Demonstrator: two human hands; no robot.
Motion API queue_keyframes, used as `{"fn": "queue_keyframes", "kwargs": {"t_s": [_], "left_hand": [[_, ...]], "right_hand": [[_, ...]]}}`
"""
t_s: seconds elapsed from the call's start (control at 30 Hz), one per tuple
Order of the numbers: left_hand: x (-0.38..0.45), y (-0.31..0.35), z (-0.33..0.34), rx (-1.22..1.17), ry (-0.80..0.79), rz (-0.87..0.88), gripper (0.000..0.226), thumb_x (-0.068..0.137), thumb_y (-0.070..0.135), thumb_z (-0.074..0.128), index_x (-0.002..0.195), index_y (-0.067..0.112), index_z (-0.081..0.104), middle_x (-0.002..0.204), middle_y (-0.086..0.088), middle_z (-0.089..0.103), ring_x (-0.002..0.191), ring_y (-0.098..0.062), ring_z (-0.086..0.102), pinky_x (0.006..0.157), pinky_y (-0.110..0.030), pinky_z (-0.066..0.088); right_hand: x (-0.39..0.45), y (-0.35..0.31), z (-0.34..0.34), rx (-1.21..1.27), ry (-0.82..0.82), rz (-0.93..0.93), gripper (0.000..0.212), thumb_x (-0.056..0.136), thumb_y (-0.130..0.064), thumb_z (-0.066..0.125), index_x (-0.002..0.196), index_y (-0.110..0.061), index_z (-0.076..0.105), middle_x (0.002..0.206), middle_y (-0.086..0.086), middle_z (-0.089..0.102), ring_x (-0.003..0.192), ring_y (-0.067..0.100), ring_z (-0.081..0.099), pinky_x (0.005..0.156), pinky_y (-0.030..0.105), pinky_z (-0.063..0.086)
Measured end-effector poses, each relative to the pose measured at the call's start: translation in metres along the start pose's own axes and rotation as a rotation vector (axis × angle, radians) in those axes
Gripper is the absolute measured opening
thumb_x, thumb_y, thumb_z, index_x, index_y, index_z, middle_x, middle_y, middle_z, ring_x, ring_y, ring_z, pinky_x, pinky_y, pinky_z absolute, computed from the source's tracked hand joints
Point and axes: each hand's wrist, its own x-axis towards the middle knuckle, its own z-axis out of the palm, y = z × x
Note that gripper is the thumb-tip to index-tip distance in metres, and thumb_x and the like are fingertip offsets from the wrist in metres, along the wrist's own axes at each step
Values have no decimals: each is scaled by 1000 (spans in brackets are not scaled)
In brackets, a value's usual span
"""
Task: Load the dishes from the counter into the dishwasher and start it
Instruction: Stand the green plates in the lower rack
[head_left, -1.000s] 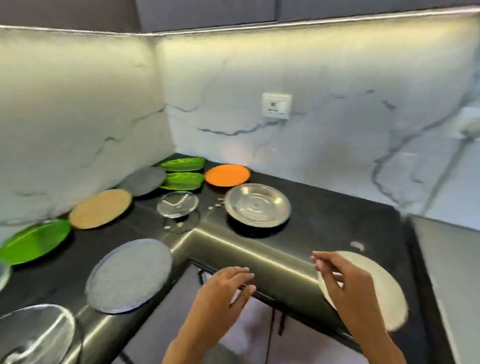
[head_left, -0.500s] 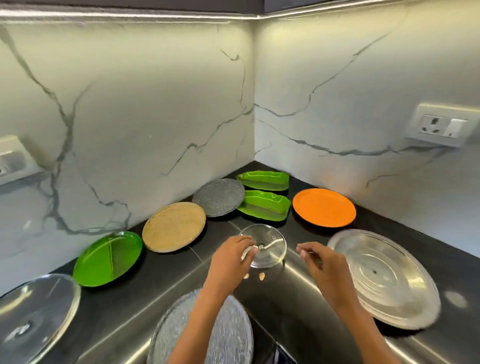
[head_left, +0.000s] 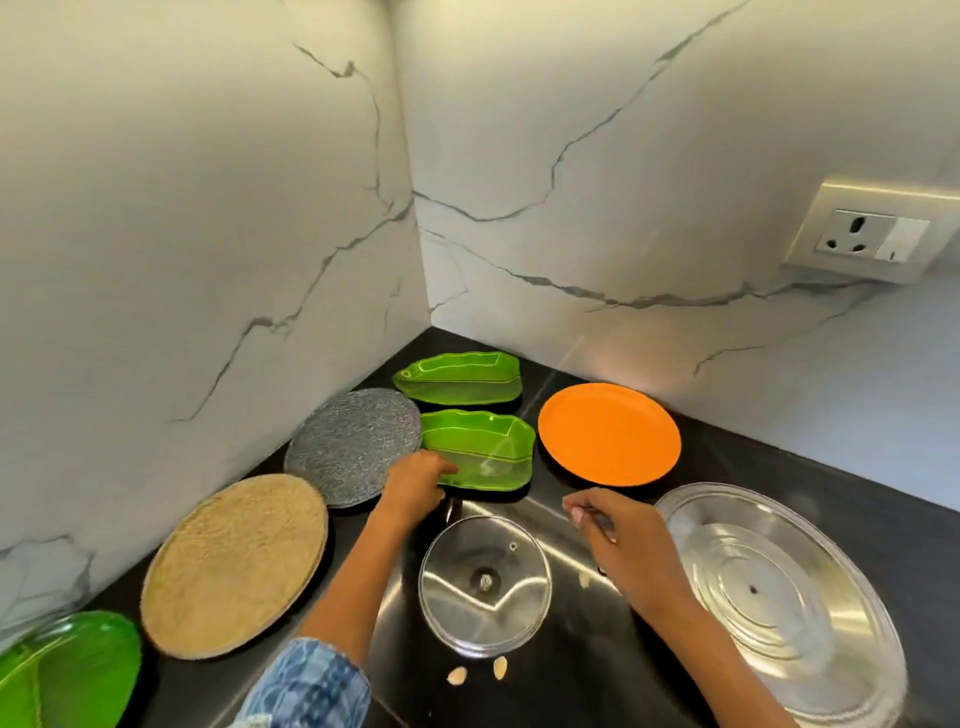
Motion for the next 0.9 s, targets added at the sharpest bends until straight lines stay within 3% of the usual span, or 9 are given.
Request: {"fn": "queue_keyframes", "kwargs": {"t_s": [0.07, 0.17, 0.33, 0.43, 0.7, 0.9], "left_hand": [[9, -3, 9, 47, -19, 47, 38, 81, 11, 65, 118, 21, 65, 116, -2, 62, 110, -24, 56, 88, -33, 44], [15, -8, 19, 5, 94, 96, 24, 83, 8, 64, 104, 15, 72, 102, -4, 65, 96, -28, 62, 75, -38, 51], [9, -9, 26, 15, 232, 201, 22, 61, -3, 78, 77, 10, 70, 75, -5, 61, 65, -29, 64, 43, -32, 49], [-1, -2, 22, -47, 301, 220, 21, 66, -7, 73, 79, 7, 64, 78, -8, 58, 68, -30, 61, 44, -36, 50], [-25, 34, -3, -95, 363, 200, 18, 74, -8, 65, 78, 6, 55, 81, -9, 53, 68, -31, 58, 43, -39, 47], [-59, 98, -48, -114, 487, 249, 11, 76, -6, 66, 79, 3, 63, 81, -11, 56, 73, -32, 58, 49, -37, 46]], "right_hand": [[0, 6, -2, 3, 15, 7, 14, 87, -18, 62, 92, -29, 69, 84, -18, 69, 77, -1, 63, 67, 25, 54], [-4, 10, -7, 30, 29, 22, 16, 87, -16, 62, 94, -27, 70, 87, -21, 69, 85, -3, 63, 72, 17, 52], [-12, 13, -19, 72, 32, 70, 18, 86, -11, 62, 91, -26, 71, 84, -16, 70, 79, 0, 65, 63, 12, 49], [-20, 14, -29, 46, 44, 56, 18, 86, -12, 63, 89, -28, 70, 83, -18, 70, 81, -3, 64, 70, 12, 48], [-57, 18, -61, 34, 112, 28, 18, 85, -12, 65, 89, -29, 69, 81, -23, 68, 83, -4, 62, 67, 17, 50], [-100, 31, -102, 37, 201, 17, 22, 84, -9, 65, 90, -30, 67, 86, -18, 69, 82, 1, 65, 72, 23, 55]]}}
